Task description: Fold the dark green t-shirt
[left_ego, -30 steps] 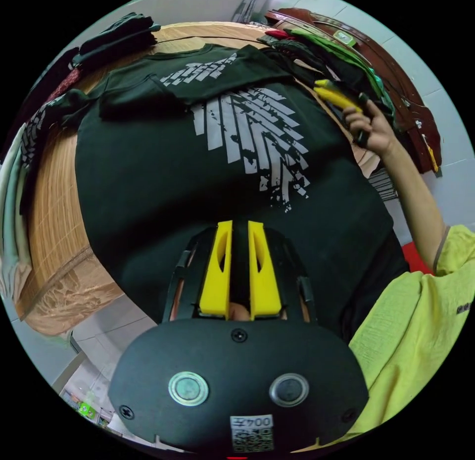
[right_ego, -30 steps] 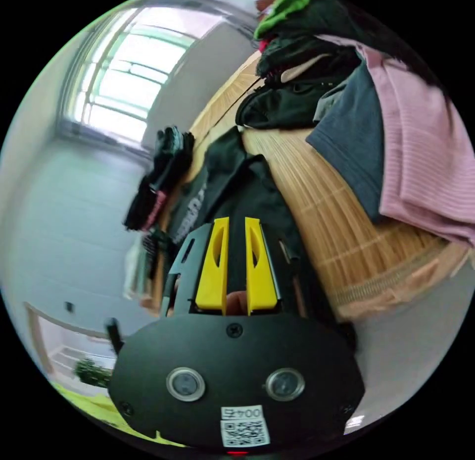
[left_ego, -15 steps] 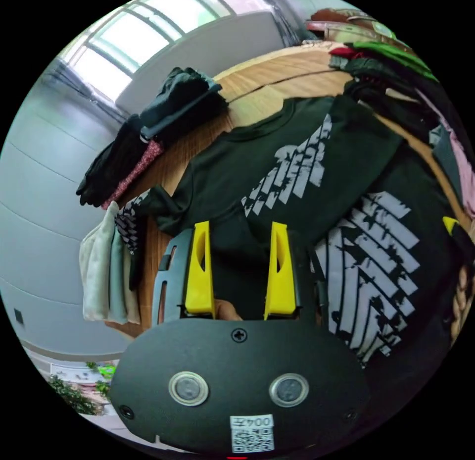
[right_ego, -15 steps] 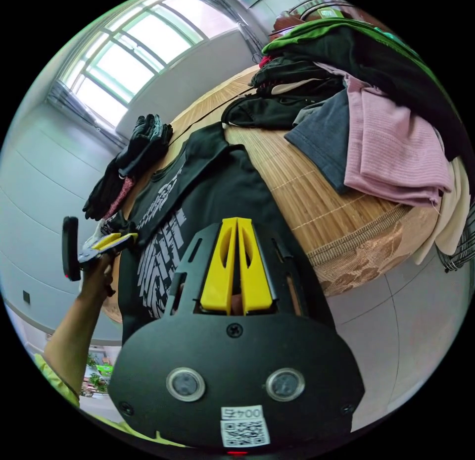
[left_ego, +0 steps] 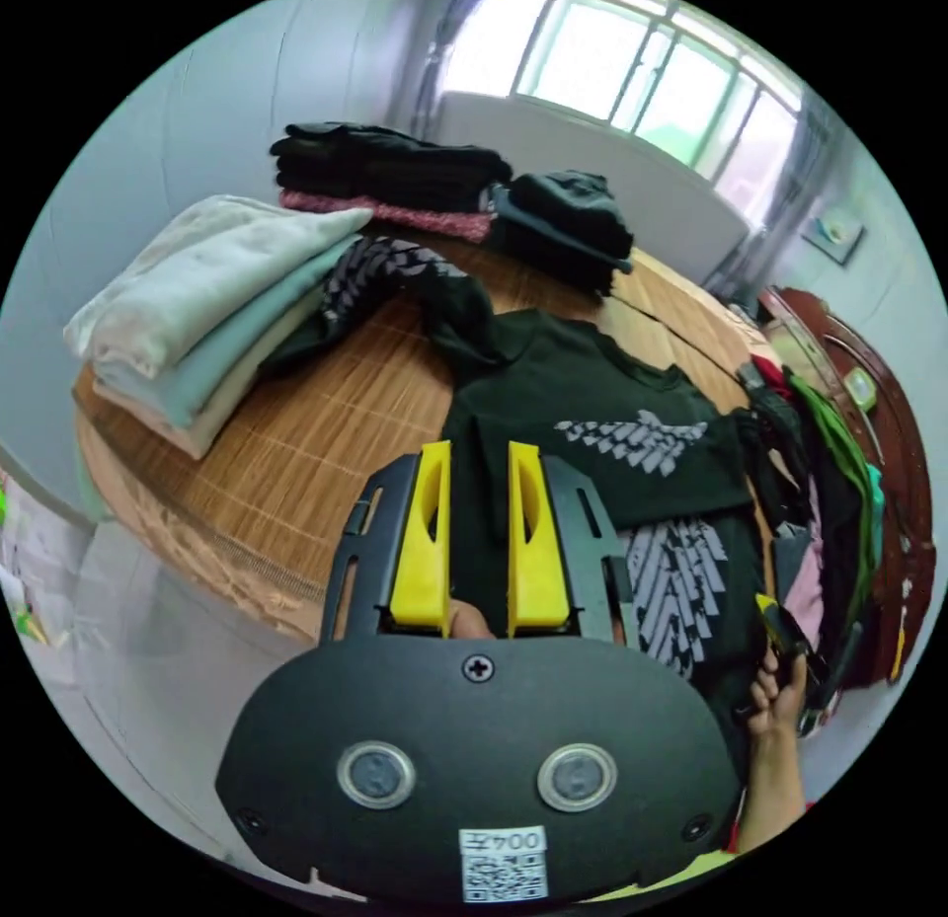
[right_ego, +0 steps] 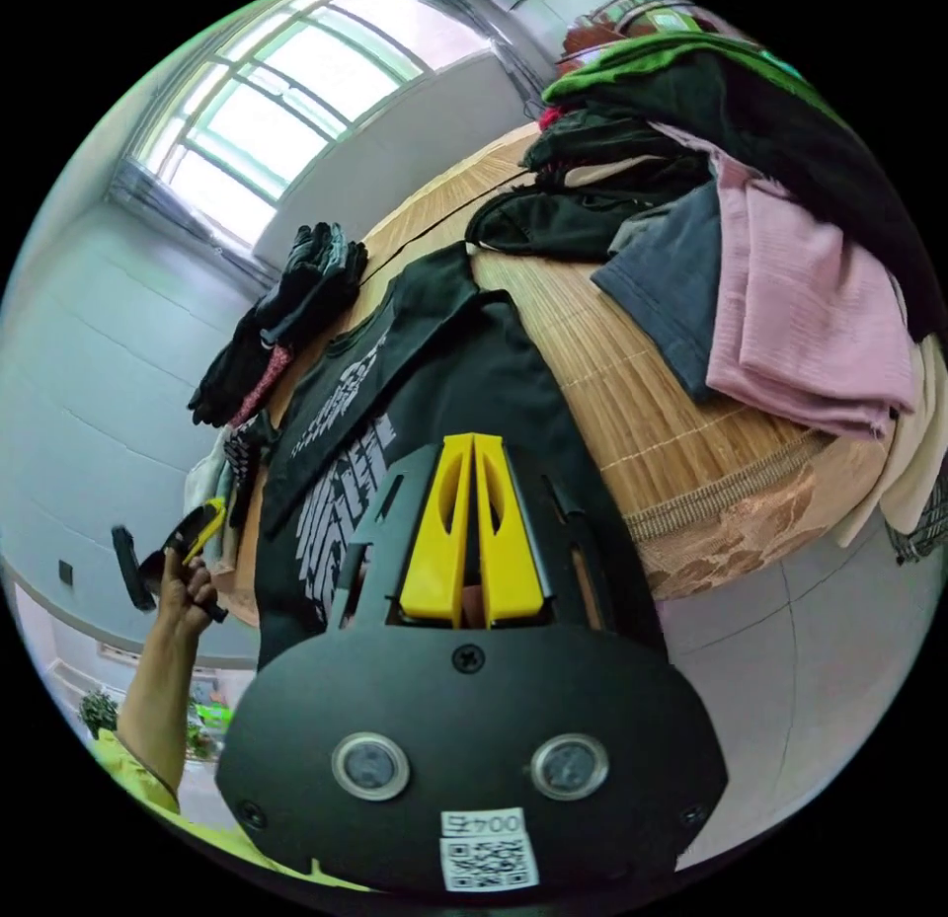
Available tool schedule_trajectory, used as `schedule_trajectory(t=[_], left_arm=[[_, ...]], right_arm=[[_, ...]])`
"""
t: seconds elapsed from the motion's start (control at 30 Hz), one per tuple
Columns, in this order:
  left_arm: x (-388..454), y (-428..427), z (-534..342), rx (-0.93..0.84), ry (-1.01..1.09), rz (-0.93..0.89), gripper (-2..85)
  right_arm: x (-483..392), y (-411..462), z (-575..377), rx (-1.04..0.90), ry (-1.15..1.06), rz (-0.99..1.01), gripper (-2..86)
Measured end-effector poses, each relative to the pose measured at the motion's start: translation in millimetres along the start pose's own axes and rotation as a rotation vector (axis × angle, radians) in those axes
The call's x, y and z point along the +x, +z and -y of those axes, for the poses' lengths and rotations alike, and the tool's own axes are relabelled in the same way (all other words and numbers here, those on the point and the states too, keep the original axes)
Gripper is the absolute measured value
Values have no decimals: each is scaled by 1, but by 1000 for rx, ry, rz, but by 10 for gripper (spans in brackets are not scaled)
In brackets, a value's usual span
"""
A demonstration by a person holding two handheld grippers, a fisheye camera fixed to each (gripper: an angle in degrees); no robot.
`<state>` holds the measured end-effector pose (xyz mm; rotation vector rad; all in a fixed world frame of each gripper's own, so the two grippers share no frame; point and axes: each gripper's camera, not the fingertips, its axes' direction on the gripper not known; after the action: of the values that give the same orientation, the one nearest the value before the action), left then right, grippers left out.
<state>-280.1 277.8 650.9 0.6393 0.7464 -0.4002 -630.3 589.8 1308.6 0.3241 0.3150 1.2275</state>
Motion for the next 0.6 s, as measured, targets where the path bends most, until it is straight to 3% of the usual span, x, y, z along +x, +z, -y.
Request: schedule_trajectory(t=[0.23, 0.37, 0.5, 0.6], left_arm=[[120, -6, 52, 85, 552, -228, 46], [216, 27, 91, 32, 769, -265, 40], [292, 76, 131, -39, 846, -275, 64], [353, 131, 163, -183, 940, -283, 107]], right_arm=[[-35, -4, 12, 69, -121, 17, -7], [-8, 21, 41, 69, 60, 162, -6], [38, 49, 59, 98, 256, 408, 1], [67, 70, 46, 132, 355, 399, 19]])
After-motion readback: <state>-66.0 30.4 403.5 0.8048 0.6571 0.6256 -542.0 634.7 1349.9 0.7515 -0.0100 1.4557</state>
